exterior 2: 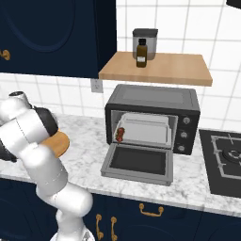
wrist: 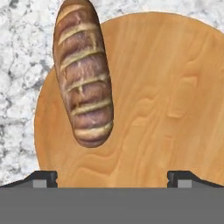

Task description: Pick up the kebab skewer and baguette bread, and place them inside the toaster oven. Close the toaster oven door and start by setting the timer.

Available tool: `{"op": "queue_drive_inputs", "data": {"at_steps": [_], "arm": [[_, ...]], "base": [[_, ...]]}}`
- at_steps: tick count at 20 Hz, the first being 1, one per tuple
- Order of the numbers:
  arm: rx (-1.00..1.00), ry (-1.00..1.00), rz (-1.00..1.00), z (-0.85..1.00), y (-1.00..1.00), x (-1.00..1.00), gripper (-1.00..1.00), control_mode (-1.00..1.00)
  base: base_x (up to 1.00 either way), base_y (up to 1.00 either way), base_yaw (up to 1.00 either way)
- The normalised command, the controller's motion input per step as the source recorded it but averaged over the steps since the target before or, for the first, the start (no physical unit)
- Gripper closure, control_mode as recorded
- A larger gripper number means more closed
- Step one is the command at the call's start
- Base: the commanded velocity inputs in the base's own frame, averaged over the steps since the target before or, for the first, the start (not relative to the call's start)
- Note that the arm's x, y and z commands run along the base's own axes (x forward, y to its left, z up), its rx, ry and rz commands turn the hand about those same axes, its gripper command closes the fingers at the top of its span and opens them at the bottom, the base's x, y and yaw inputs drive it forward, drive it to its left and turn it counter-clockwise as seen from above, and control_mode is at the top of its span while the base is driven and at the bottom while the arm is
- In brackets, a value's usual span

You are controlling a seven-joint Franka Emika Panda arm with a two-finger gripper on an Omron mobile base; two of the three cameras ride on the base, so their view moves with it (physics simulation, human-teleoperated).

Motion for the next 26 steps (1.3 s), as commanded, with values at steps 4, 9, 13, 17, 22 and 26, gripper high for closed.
{"op": "queue_drive_inputs", "data": {"at_steps": [4,9,13,17,22,26], "arm": [[0.0,0.09,0.0,-0.45,0.17,0.16,-1.0,-1.0],[0.0,0.0,0.0,-0.34,0.03,0.3,-1.0,-1.0],[0.0,0.02,0.0,-0.26,0.18,0.21,-1.0,-1.0],[0.0,0.04,0.0,-0.17,-0.09,0.0,-1.0,-1.0],[0.0,0.0,0.0,-0.33,-0.46,0.0,-1.0,-1.0],[0.0,0.0,0.0,-0.34,-0.43,0.0,-1.0,-1.0]], "base": [[0.0,0.0,0.0],[0.0,0.0,0.0],[0.0,0.0,0.0],[0.0,0.0,0.0],[0.0,0.0,0.0],[0.0,0.0,0.0]]}}
